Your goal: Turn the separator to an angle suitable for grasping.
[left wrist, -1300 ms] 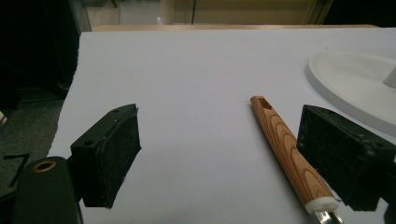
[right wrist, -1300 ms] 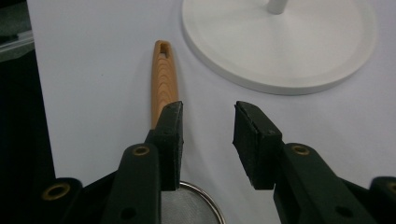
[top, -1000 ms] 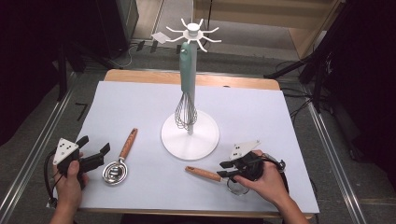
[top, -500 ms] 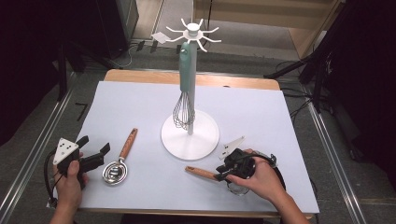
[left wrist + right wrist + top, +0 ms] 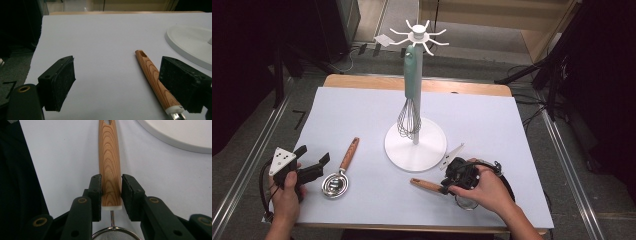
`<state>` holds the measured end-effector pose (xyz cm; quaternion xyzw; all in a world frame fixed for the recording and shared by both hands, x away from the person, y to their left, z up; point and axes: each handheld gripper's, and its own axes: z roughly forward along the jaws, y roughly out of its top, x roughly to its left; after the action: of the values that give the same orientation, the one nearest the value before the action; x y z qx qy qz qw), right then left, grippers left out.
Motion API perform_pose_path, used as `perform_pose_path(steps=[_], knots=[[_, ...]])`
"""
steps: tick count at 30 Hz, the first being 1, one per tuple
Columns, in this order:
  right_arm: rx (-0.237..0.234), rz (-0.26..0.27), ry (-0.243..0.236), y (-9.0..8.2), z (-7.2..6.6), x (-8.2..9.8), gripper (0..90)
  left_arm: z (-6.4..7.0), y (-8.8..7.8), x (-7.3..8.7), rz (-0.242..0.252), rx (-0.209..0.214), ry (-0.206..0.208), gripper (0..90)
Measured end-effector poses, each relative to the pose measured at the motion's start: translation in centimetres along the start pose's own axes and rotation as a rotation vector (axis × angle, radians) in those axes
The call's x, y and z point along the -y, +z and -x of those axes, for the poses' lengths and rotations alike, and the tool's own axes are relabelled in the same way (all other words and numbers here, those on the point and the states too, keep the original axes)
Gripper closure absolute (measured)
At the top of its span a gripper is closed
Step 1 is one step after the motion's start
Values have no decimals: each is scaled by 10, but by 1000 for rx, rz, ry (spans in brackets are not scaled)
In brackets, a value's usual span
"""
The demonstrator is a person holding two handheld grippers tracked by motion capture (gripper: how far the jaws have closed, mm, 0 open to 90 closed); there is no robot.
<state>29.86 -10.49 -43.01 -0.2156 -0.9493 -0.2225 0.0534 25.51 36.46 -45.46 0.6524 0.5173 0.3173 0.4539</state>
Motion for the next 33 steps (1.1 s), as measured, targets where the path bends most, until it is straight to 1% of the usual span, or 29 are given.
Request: perform_pose_path(steps=[5,6,7,8,9,10,11,12,15,17,19,20,23,24,25,27,28,29,30,33], knots=[[8,-26,5,0,-2,-4,719,0,0,0,-3,-1,1,143],[11,-35,28,1,-3,-5,710,0,0,0,-3,-1,5,143],[11,-35,28,1,-3,-5,710,0,0,0,-3,-1,5,143],[12,-54,32,3,-1,-6,693,1,0,0,-2,-2,6,142],[12,-54,32,3,-1,-6,693,1,0,0,-2,-2,6,143],[7,-70,31,8,0,-5,682,1,0,0,-1,-2,8,142],[8,-72,38,9,-1,-5,680,1,0,0,-1,-2,8,143],[12,-75,27,10,0,-5,678,1,0,0,-2,-2,6,143],[7,-74,34,11,-1,-4,678,0,0,0,-4,1,7,142],[15,-79,30,12,-1,-4,683,0,1,0,-6,2,6,143],[29,-73,15,13,-3,-3,687,0,1,0,-6,1,5,143],[23,-70,11,14,-3,-3,688,0,1,0,-6,2,4,142],[28,-67,9,14,-4,-2,689,0,1,0,-9,2,6,143],[40,-73,-3,14,-5,-2,694,0,2,0,-12,2,6,143],[40,-73,-3,14,-5,-2,694,0,2,0,-12,2,6,143],[67,-78,-26,15,-9,-3,700,0,2,0,-13,0,5,143],[67,-78,-26,15,-9,-3,700,0,2,0,-13,0,5,142],[81,-82,-38,15,-11,-3,702,0,2,0,-15,0,6,142],[103,-84,-69,15,-14,-3,703,0,2,0,-14,1,6,143],[116,-69,-77,16,-16,-1,704,0,2,0,-17,1,8,143]])
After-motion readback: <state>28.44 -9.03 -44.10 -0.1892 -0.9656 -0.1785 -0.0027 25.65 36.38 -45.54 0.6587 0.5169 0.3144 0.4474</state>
